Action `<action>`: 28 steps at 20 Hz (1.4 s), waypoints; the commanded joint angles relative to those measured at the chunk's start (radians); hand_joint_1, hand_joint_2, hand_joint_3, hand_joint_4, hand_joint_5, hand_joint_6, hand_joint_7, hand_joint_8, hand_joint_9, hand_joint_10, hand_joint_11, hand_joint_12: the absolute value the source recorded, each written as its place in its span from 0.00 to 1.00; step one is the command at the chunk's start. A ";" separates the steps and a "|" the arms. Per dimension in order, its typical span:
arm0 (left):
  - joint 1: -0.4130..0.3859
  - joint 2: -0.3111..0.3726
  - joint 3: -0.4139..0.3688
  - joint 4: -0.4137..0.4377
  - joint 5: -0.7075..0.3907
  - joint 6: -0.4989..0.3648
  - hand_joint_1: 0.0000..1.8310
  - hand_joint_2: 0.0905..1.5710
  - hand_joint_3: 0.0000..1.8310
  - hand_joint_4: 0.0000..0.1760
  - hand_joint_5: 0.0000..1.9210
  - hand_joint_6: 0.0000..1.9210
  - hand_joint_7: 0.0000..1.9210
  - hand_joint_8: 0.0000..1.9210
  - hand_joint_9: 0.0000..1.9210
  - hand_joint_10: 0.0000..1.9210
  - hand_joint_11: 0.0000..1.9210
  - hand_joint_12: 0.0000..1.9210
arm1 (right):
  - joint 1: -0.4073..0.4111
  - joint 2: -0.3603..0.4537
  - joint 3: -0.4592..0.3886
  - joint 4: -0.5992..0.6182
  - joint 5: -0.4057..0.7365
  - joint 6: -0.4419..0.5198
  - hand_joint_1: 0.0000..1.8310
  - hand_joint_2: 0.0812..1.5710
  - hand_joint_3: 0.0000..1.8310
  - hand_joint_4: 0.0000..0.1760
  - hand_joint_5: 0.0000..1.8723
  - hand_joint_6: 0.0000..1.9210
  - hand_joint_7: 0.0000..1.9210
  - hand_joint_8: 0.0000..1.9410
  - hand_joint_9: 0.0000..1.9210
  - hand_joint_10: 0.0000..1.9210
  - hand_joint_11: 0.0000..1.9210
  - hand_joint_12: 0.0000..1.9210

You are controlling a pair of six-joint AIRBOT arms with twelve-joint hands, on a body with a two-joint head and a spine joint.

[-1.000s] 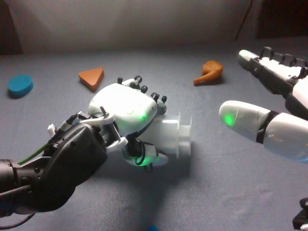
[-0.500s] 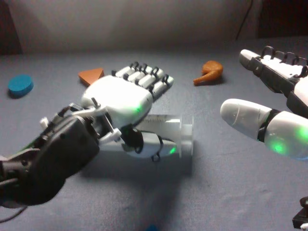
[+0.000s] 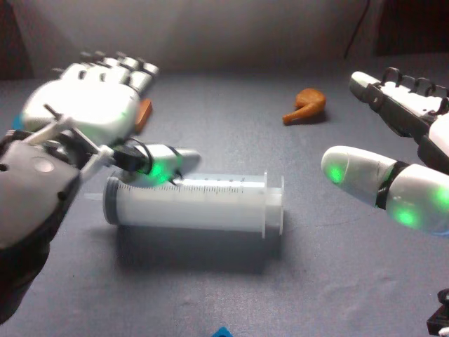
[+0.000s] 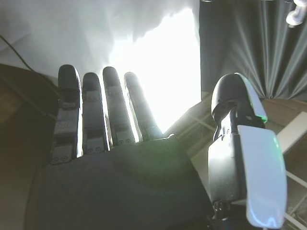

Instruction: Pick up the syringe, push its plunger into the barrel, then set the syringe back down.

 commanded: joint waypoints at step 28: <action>-0.047 0.064 -0.199 0.023 -0.311 0.019 0.31 0.86 0.00 1.00 0.71 1.00 0.73 1.00 0.77 1.00 0.78 1.00 | -0.010 0.001 0.002 -0.097 0.068 0.001 0.32 0.93 0.00 1.00 0.70 1.00 0.78 1.00 0.87 1.00 0.98 1.00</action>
